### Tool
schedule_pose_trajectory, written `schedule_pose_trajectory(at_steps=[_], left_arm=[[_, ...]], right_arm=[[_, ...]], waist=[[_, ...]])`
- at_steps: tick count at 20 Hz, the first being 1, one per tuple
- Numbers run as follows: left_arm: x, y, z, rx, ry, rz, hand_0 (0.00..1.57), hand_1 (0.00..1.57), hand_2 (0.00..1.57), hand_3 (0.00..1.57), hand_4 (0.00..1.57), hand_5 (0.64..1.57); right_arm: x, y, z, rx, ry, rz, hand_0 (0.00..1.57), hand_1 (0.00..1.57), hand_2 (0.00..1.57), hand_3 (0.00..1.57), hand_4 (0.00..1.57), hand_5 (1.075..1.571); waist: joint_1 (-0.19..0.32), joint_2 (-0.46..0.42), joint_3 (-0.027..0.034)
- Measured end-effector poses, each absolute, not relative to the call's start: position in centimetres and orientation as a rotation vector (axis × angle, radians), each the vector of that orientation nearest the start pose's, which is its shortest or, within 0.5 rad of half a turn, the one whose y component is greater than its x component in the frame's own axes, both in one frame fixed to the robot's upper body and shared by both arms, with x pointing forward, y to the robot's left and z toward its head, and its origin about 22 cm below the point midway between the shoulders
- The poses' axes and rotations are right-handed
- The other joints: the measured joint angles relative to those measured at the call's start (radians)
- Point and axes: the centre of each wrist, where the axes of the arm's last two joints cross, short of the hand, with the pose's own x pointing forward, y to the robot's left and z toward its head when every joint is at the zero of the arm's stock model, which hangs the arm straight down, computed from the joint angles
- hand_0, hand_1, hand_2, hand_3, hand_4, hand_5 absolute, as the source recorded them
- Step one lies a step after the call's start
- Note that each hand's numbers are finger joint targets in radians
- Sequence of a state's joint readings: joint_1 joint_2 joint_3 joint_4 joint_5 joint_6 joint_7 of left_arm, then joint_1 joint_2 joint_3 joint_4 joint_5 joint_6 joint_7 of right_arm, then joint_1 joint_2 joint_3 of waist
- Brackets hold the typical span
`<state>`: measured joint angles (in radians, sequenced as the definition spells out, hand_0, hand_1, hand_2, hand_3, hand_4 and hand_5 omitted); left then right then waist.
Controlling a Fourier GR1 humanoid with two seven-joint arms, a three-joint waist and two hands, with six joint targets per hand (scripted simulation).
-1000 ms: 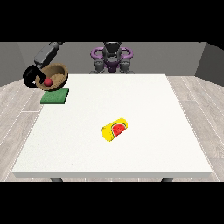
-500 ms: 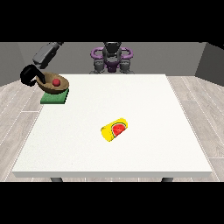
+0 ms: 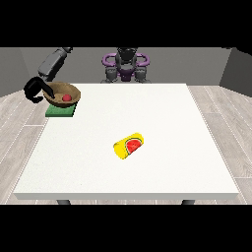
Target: Pick the cup and pour the ball into the bowl, then pick the bowl and place it on the pad
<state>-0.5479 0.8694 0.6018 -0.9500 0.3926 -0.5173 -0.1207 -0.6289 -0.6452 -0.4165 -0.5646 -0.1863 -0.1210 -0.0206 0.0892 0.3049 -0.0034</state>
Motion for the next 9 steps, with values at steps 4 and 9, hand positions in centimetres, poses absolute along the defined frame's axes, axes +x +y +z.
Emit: schedule_pose_trajectory(at_steps=[4, 9], left_arm=[[28.9, 52.5, 22.3, 0.236, -1.994, -0.036, 0.0, 0.0, 0.0, 0.0, 1.19, 1.569], [30.1, 50.3, 20.6, 0.208, -1.937, -0.044, 0.0, 0.0, 0.0, 0.0, 1.19, 1.569]], right_arm=[[34.7, -46.2, 7.2, -0.556, -1.327, -0.332, 0.0, 0.0, 0.0, 0.0, 0.0, 1.4], [34.9, -46.5, 7.8, -0.552, -1.268, -0.276, 0.0, 0.0, 0.0, 0.0, 0.2, 1.375]], waist=[[0.009, -0.013, 0.0023], [0.008, -0.082, 0.0037]])
